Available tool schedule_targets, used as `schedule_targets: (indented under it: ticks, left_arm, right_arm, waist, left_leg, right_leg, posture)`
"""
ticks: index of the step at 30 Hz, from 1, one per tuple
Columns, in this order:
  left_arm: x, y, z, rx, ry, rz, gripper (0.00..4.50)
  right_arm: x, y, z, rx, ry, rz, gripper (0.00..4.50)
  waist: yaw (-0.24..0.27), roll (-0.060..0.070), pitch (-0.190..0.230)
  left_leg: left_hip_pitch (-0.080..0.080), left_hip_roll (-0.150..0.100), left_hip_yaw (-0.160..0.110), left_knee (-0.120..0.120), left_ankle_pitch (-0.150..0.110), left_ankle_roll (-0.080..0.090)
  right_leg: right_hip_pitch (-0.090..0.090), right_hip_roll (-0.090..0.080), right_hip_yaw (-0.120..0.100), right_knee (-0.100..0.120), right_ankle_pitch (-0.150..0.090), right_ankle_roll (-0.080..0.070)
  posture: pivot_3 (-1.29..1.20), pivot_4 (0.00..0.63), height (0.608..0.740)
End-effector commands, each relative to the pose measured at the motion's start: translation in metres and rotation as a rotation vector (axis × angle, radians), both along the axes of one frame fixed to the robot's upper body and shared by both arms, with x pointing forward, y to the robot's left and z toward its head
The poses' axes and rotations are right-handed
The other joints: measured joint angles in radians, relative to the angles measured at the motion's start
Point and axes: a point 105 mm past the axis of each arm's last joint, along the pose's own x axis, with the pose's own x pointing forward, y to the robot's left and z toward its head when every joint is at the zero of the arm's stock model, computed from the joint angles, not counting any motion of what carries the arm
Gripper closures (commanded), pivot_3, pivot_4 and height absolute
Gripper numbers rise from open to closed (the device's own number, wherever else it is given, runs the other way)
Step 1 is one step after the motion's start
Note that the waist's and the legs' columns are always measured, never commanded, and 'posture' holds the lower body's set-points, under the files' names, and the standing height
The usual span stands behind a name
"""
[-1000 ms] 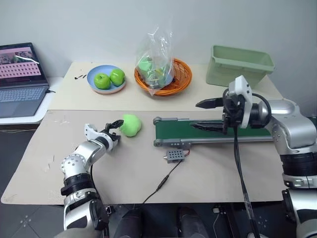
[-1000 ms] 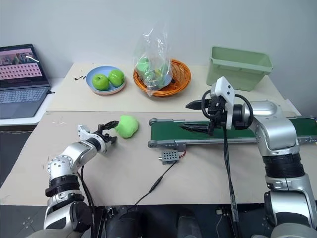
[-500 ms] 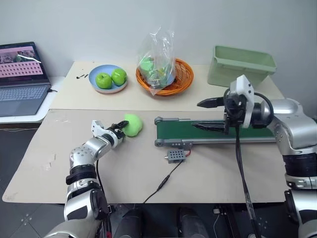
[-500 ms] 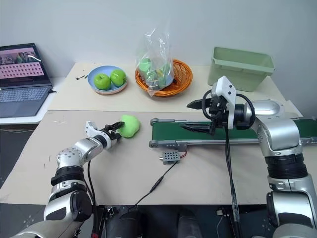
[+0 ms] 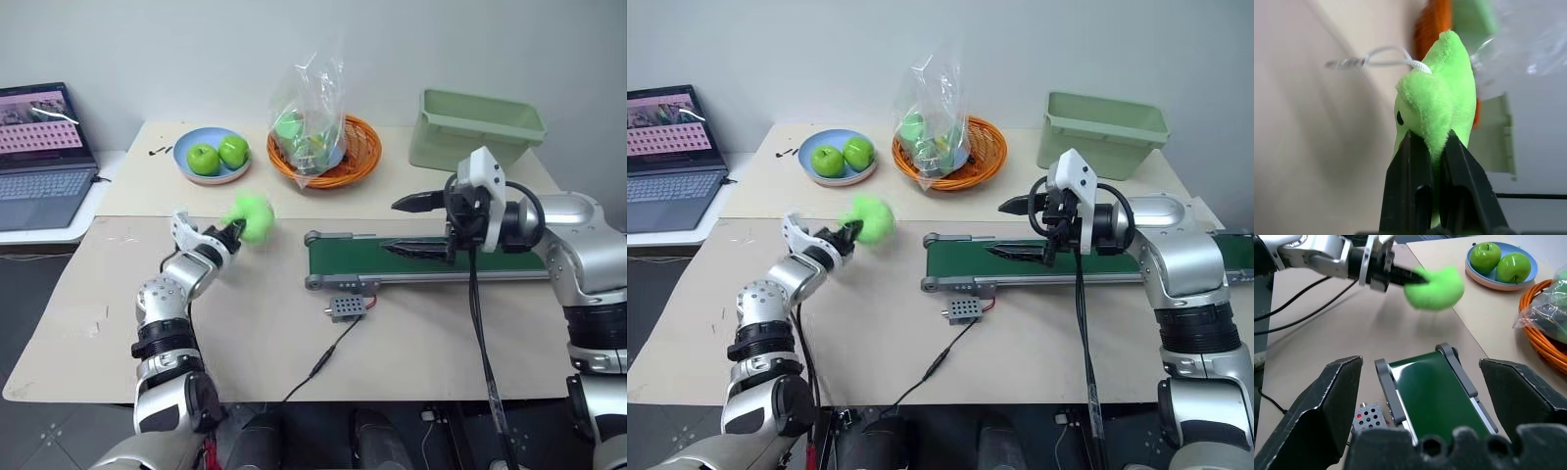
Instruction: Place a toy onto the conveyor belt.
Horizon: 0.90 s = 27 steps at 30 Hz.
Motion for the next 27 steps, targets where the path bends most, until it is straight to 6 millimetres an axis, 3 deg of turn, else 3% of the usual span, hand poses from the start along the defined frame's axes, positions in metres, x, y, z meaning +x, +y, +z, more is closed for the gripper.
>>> schedule_targets:
  ticks: [1, 2, 4, 9, 15, 19, 27]
  left_arm:
    - [-0.011, 0.002, 0.039, 0.419, -0.182, 0.062, 4.44]
    - [-0.012, 0.004, 0.037, 0.511, -0.185, 0.079, 4.44]
    - [-0.023, 0.024, 0.034, 0.981, -0.265, 0.176, 4.44]
    - [-0.051, 0.039, 0.016, 1.673, -0.497, 0.195, 4.44]
    - [-0.081, 0.051, -0.015, 2.024, -0.718, 0.152, 4.44]
    - [-0.099, 0.043, -0.027, 2.196, -0.924, 0.104, 4.44]
    - [-0.100, 0.019, -0.007, 2.302, -1.267, 0.194, 4.44]
  right_arm:
    - [-0.001, 0.003, 0.015, 0.006, -0.056, 0.019, 0.00]
    - [-0.001, 0.003, 0.015, 0.006, -0.056, 0.020, 0.00]
    - [0.001, 0.003, 0.015, 0.006, -0.057, 0.020, 0.00]
    - [0.002, 0.005, 0.014, 0.009, -0.056, 0.024, 0.00]
    - [0.003, 0.007, 0.011, 0.015, -0.051, 0.029, 0.00]
    - [0.003, 0.009, 0.010, 0.019, -0.048, 0.032, 0.00]
    - [0.005, 0.011, 0.009, 0.018, -0.046, 0.037, 0.00]
  waist:
    - [0.000, 0.000, 0.000]
    - [-0.001, 0.001, 0.000]
    - [-0.005, 0.001, -0.001]
    - [-0.002, 0.001, -0.001]
    - [0.014, 0.002, 0.000]
    - [0.019, 0.002, 0.000]
    - [0.022, 0.002, 0.000]
  left_leg:
    - [0.001, 0.000, 0.001, -0.001, 0.000, 0.000]
    - [0.001, 0.000, 0.001, -0.001, 0.000, 0.000]
    - [0.002, 0.000, 0.002, -0.002, 0.000, 0.000]
    - [0.005, 0.001, 0.005, -0.010, 0.002, -0.002]
    - [0.004, 0.002, 0.002, -0.016, 0.002, -0.003]
    - [-0.001, 0.001, 0.001, -0.015, 0.002, -0.002]
    - [-0.005, 0.001, 0.005, -0.015, 0.002, -0.003]
  right_leg:
    - [0.000, 0.000, 0.000, 0.000, 0.000, 0.000]
    - [0.000, 0.000, 0.000, 0.000, 0.000, 0.000]
    - [0.001, 0.000, 0.001, 0.000, 0.000, 0.000]
    - [0.000, 0.001, 0.002, -0.005, 0.001, -0.002]
    - [-0.001, 0.000, 0.001, -0.011, 0.002, -0.003]
    - [-0.006, -0.001, 0.001, -0.010, 0.002, -0.003]
    - [-0.011, -0.001, 0.000, -0.007, 0.002, -0.003]
  posture:
    - [0.00, 0.150, 0.740]
    - [0.00, 0.150, 0.740]
    - [0.00, 0.150, 0.740]
    - [0.00, 0.150, 0.740]
    - [0.00, 0.150, 0.740]
    - [0.00, 0.150, 0.740]
    - [0.00, 0.150, 0.740]
